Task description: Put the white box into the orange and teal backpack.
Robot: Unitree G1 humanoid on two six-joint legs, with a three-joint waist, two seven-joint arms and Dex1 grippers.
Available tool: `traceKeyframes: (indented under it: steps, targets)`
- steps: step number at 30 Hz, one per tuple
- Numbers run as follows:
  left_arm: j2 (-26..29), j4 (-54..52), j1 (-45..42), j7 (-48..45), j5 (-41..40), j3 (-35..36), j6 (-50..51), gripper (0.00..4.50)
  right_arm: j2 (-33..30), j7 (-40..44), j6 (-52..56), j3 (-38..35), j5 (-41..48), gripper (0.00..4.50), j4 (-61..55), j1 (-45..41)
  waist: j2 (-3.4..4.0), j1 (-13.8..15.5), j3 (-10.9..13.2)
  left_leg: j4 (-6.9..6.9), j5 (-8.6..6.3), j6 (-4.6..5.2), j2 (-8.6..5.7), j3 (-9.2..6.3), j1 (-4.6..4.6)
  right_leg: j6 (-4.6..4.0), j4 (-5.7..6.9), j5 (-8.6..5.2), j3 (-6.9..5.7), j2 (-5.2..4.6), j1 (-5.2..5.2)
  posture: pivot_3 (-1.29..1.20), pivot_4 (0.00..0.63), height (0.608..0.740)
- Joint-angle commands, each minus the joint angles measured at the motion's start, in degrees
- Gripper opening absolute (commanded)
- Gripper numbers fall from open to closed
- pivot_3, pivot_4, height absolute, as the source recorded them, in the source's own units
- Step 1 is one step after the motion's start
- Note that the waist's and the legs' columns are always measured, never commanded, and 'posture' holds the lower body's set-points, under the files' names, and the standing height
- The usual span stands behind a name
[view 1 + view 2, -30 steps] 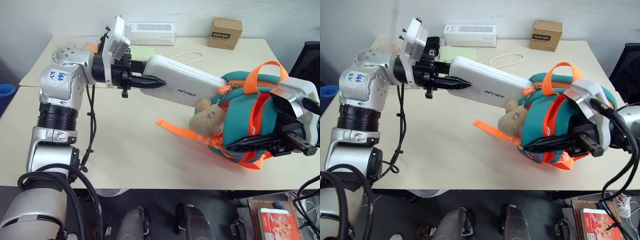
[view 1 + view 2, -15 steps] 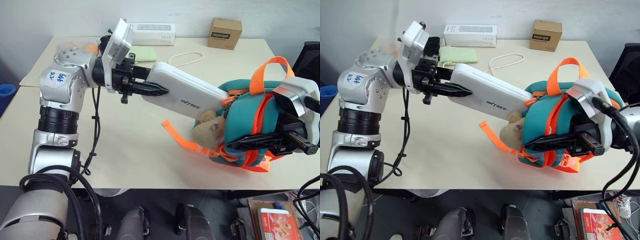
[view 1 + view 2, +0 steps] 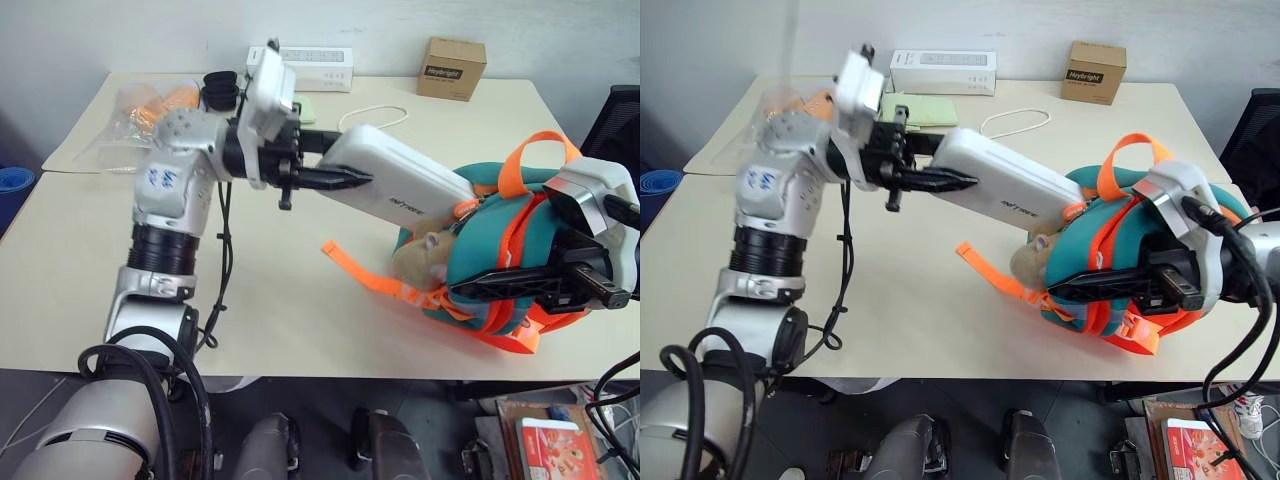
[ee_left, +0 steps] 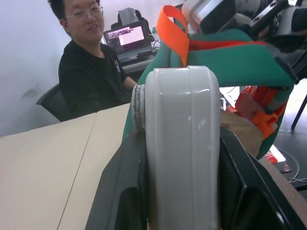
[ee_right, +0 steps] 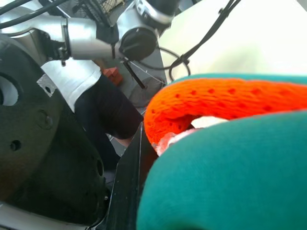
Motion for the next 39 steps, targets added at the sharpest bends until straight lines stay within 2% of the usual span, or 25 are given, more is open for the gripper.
traceKeyframes:
  steps: [1, 6, 14, 18, 25, 30, 39]
  targets:
    - [0.4, 2.3, 1.0, -2.1, 3.9, -5.0, -3.3, 1.32, 0.3, -0.6, -0.1, -2.6, 3.8, 0.01, -2.9, 0.2, 0.0, 0.0, 0.0, 0.02, -0.01, 0.01, 0.0, -0.04, 0.0, 0.0, -0.01, 0.0, -0.01, -0.02, 0.03, 0.0, 0.15, 0.74]
    - [2.8, 3.9, 0.2, -2.8, 1.8, -2.9, -1.4, 1.32, -0.1, -1.6, -0.2, -3.3, 4.9, 0.01, -3.5, 1.3, 0.0, -0.1, 0.0, 0.04, -0.03, 0.05, -0.01, -0.18, -0.02, -0.01, -0.04, 0.0, -0.05, -0.42, 0.11, 0.0, 0.15, 0.74]
    - [4.1, 1.9, -3.6, -0.8, -7.4, 4.4, 11.6, 1.32, -5.6, 1.4, 1.0, -7.3, 8.8, 0.01, -4.2, 0.2, 0.0, -0.2, 0.0, 0.09, -0.06, 0.11, -0.06, -0.21, -0.08, 0.0, -0.03, 0.0, -0.36, -0.5, 0.11, 0.0, 0.15, 0.74]
    - [4.1, 0.8, -4.5, -0.2, -9.7, 5.9, 15.5, 1.32, -7.0, 3.0, -1.4, -9.4, 5.5, 0.01, -3.7, 2.0, -0.01, -0.2, 0.0, 0.09, -0.06, 0.11, -0.06, -0.24, -0.13, 0.0, -0.05, 0.0, -0.39, -0.49, 0.1, 0.0, 0.15, 0.74]
    - [2.8, 0.0, -4.0, 0.1, -9.2, 5.0, 14.8, 1.32, -10.1, 8.5, -7.7, -10.8, -3.2, 0.01, -2.7, 5.6, -0.01, -0.2, 0.0, 0.1, -0.06, 0.11, -0.08, -0.21, -0.13, 0.01, -0.02, 0.0, -0.5, -0.29, 0.09, 0.0, 0.15, 0.74]
    - [0.9, 0.2, -4.5, -0.9, -9.5, 4.2, 14.7, 1.32, -11.3, 11.7, -9.6, -11.1, -4.9, 0.01, -1.5, 6.0, -0.01, -0.2, 0.0, 0.11, -0.06, 0.1, -0.07, -0.21, -0.13, 0.01, -0.02, 0.0, -0.5, -0.24, 0.09, 0.0, 0.15, 0.74]
    - [-1.5, 0.8, -0.3, -4.6, -3.3, -4.0, 5.8, 1.32, -10.8, 13.7, -12.3, -9.8, -8.2, 0.01, 0.8, 6.7, -0.01, -0.2, 0.0, 0.16, -0.06, 0.1, -0.08, -0.22, -0.12, 0.01, -0.02, 0.0, -0.48, -0.46, 0.1, 0.0, 0.15, 0.74]
